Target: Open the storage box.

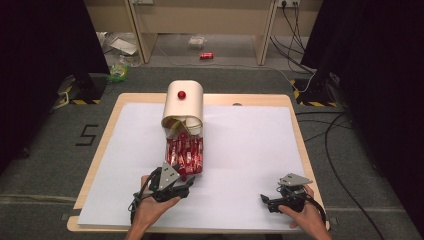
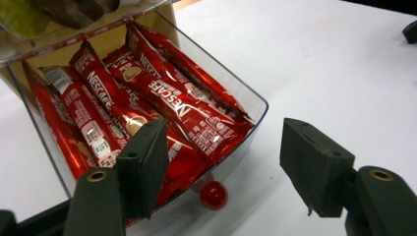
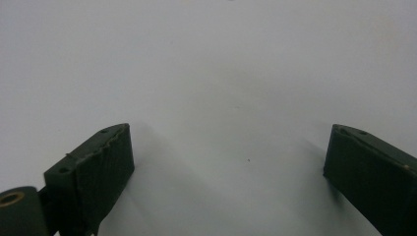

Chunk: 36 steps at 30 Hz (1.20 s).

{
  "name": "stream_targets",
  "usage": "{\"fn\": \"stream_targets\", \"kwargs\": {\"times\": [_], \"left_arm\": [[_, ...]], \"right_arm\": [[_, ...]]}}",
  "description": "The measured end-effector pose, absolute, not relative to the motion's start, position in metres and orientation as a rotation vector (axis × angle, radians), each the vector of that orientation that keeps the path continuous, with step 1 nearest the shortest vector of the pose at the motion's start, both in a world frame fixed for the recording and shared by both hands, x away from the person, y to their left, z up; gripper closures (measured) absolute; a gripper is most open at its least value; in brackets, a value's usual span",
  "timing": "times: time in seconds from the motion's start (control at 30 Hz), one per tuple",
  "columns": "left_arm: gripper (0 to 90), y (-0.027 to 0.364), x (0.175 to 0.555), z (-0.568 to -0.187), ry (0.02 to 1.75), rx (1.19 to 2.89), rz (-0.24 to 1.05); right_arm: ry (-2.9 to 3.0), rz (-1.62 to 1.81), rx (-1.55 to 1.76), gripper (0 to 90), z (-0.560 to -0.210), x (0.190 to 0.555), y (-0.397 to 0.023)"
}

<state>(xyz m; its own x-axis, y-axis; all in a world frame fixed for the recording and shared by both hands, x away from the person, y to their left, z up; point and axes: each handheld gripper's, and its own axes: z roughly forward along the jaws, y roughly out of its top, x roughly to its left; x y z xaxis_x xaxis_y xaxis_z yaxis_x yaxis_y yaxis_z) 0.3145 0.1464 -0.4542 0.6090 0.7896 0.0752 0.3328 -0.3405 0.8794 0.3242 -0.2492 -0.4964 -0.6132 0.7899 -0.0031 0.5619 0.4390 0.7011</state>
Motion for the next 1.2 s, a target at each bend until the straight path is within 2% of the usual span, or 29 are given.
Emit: {"fn": "stream_targets", "kwargs": {"times": [0.33,0.57,0.9,1.2], "left_arm": [[27.4,0.146,0.317,-0.447,0.908,1.882,0.578],[23.1,0.147,0.323,-0.443,0.940,1.860,0.609],[23.4,0.146,0.333,-0.439,0.997,1.836,0.659],[30.5,0.146,0.343,-0.438,1.055,1.805,0.686]], "right_arm": [[2.365,0.966,1.157,5.3,-0.496,0.324,-0.249],[2.365,0.966,1.157,5.3,-0.496,0.324,-0.249],[2.365,0.966,1.157,5.3,-0.496,0.324,-0.249],[2.365,0.966,1.157,5.3,-0.496,0.324,-0.249]]}}
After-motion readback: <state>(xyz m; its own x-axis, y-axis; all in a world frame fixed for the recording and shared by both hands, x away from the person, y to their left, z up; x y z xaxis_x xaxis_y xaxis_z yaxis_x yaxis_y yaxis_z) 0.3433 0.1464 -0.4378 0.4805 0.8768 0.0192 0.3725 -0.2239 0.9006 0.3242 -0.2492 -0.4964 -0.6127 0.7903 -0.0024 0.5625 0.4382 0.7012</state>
